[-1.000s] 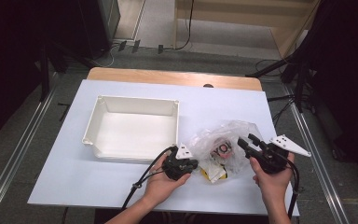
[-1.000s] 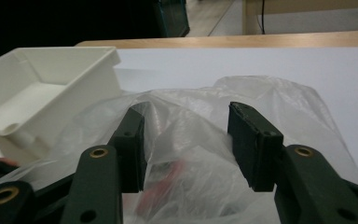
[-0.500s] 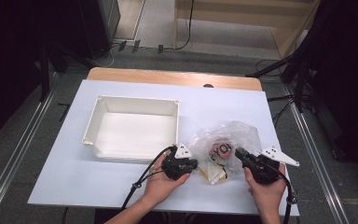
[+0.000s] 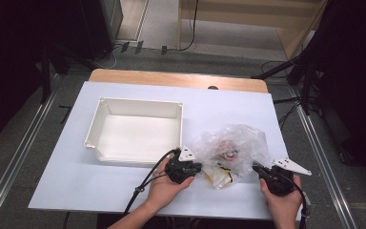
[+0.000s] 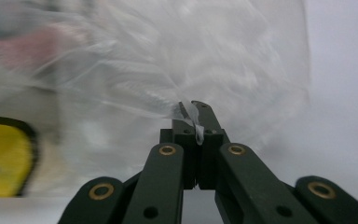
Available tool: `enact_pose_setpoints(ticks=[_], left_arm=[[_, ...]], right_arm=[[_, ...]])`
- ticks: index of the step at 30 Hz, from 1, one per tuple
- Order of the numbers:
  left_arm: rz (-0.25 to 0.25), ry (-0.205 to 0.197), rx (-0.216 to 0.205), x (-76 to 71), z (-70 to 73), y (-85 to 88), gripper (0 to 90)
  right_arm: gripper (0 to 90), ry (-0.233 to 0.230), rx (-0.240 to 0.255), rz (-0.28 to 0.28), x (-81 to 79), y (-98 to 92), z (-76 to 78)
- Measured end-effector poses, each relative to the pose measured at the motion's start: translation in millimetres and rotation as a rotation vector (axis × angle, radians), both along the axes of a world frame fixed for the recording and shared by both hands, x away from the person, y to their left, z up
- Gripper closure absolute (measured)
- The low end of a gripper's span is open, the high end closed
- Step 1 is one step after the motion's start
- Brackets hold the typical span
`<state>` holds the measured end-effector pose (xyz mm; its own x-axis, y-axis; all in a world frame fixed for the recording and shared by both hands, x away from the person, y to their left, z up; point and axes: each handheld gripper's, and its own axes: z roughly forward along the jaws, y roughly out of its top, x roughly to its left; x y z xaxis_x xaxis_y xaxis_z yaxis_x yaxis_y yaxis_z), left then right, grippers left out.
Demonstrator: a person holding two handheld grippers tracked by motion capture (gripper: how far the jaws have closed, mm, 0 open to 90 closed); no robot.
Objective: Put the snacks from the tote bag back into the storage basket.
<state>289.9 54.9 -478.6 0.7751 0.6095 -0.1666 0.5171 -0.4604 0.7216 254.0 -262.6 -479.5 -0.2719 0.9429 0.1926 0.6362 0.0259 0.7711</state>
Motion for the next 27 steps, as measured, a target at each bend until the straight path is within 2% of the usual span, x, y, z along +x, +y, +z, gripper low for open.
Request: enact_pose_setpoints(ticks=[3,5,7,8,9,10,11,12,15,19,21,23,27], left_arm=[[0.000,0.005,0.001,0.7,0.2,0.6,86.8],[0.003,0.007,-0.005,1.0,0.0,1.0,87.1],[0.005,0.012,-0.006,1.4,0.1,1.5,87.1],[0.006,0.013,-0.004,1.4,0.3,1.8,86.9],[0.006,0.013,-0.007,1.6,0.1,2.0,86.7],[0.006,0.013,-0.007,1.6,0.1,2.0,86.6],[0.006,0.013,-0.007,1.5,0.1,2.0,86.4],[0.005,0.012,-0.010,1.4,-0.1,1.9,86.3],[0.007,0.010,-0.008,1.1,0.0,1.5,86.1],[0.006,0.002,-0.001,0.3,0.1,0.9,85.3],[0.004,0.002,-0.003,0.2,0.1,0.7,84.5],[0.003,0.003,-0.010,0.3,0.1,1.1,83.7],[-0.009,-0.017,-0.039,-1.7,1.4,2.7,77.8]], right_arm=[[90.0,0.044,-0.051,-0.045,4.6,-6.4,-8.7],[90.0,0.050,-0.046,-0.064,5.2,-9.8,-8.9],[90.0,0.049,-0.074,-0.076,4.4,-9.9,-8.0],[86.2,0.046,-0.072,-0.080,3.7,-10.1,-7.6],[78.5,0.034,-0.061,-0.086,2.5,-10.9,-6.7],[78.5,0.034,-0.061,-0.086,2.5,-10.9,-6.7],[64.0,-0.022,0.002,-0.077,-2.6,-12.8,0.6],[59.6,-0.049,0.005,-0.081,-5.6,-12.8,4.2],[53.7,-0.163,-0.004,-0.101,-19.8,-11.0,18.9],[50.9,-0.278,0.012,-0.093,-36.0,-6.7,34.3],[50.7,-0.308,0.022,-0.086,-39.6,-1.7,40.1],[50.6,-0.318,0.031,-0.060,-40.6,5.2,42.5],[45.3,-0.324,-0.009,0.021,-34.7,22.0,44.8]])
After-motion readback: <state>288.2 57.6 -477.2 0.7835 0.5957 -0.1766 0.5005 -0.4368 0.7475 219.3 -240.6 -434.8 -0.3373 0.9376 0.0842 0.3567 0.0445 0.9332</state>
